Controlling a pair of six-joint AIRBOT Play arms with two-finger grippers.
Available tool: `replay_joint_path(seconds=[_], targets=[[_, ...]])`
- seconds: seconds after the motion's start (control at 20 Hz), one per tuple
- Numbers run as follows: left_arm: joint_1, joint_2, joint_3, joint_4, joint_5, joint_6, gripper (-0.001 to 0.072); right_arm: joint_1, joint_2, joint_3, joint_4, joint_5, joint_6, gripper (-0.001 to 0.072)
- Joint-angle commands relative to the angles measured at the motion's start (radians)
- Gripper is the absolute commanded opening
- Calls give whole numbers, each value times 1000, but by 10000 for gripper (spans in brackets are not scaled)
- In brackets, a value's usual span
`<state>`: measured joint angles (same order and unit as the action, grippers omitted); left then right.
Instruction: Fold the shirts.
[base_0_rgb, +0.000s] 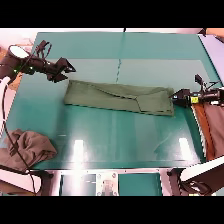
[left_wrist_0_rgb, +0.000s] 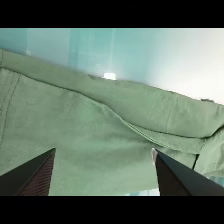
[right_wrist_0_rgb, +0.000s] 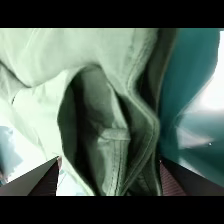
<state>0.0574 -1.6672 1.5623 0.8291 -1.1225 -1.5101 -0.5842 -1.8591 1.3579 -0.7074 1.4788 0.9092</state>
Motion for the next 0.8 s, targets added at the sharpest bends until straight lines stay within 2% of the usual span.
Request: replay_joint_path(seconds=[0.0, 0.4, 0.6, 0.75], targets=[[0, 0, 1, 0, -8, 0, 712, 7, 0, 2, 11, 38, -1, 707], [0, 0, 1, 1, -5, 1, 712, 11, 0, 1, 7, 28, 19, 708], [0, 0, 1, 1, 0, 2, 711, 47, 0, 1, -136, -122, 26, 707], [0, 0, 1, 1, 0, 27, 712, 88, 0, 1, -140, -166, 25, 706]])
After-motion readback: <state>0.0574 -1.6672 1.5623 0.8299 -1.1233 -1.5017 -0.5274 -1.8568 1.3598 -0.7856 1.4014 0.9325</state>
